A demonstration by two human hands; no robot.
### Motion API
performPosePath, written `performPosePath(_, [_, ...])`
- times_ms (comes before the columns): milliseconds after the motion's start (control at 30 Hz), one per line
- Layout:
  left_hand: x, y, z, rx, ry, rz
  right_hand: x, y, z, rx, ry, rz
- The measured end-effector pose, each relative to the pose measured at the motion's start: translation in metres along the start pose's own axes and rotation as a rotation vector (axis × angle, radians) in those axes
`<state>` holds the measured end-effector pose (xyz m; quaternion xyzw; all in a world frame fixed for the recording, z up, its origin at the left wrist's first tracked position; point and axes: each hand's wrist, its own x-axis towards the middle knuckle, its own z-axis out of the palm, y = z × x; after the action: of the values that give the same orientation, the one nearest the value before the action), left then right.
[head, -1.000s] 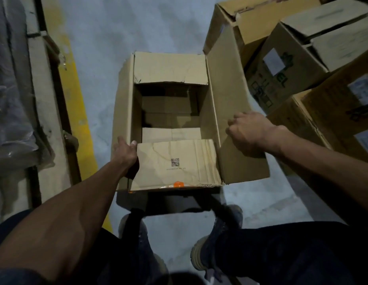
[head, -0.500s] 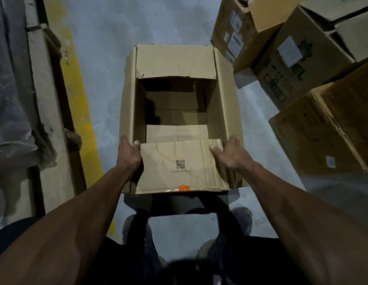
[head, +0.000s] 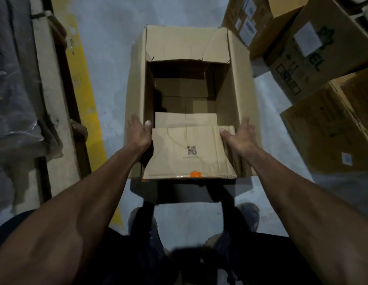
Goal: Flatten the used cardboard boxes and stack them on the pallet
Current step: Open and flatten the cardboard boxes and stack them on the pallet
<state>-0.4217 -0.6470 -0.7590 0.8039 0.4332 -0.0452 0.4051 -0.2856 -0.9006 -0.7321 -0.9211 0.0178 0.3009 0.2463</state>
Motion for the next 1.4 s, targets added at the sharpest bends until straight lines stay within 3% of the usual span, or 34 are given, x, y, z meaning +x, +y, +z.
performPosePath(100, [-0.015,0.013,-0.001,0.393,0.002,0.246,-0.013,-0.01,-0.007,-0.287,0.073,-0.234])
performPosePath(167, [-0.028,0.029,-0.001,0.575,-0.088,0.446,-0.026,-0.022,-0.008,-0.394,0.013,-0.441])
performPosePath(267, [-0.035,0.051,-0.013,0.669,-0.22,0.513,-0.04,-0.042,-0.013,-0.555,-0.101,-0.528])
performPosePath(367, [-0.042,0.075,-0.045,0.641,-0.301,0.549,-0.056,-0.059,-0.036,-0.55,-0.042,-0.597])
performPosePath(533, [-0.079,0.1,-0.09,0.611,-0.526,0.642,-0.094,-0.074,-0.083,-0.369,-0.285,-0.555])
performPosePath(733, [-0.132,0.089,-0.086,0.621,-0.822,0.568,-0.123,-0.055,-0.074,-0.592,-0.664,-0.436])
performPosePath(833, [-0.137,0.067,-0.06,0.801,-0.956,0.557,-0.134,-0.037,-0.048,-0.774,-0.675,-0.445])
performPosePath(967, [-0.139,0.04,-0.028,0.894,-0.836,0.473,-0.134,-0.008,-0.013,-0.962,-0.566,-0.503])
performPosePath(1067, [-0.139,0.022,-0.009,0.852,-0.68,0.376,-0.126,0.003,0.005,-0.941,-0.452,-0.507])
performPosePath(1200, [-0.132,0.006,0.012,0.884,-0.526,0.38,-0.113,0.01,0.024,-0.927,-0.363,-0.508])
performPosePath(1400, [-0.12,0.007,0.026,0.947,-0.438,0.366,-0.099,0.019,0.038,-0.917,-0.241,-0.498])
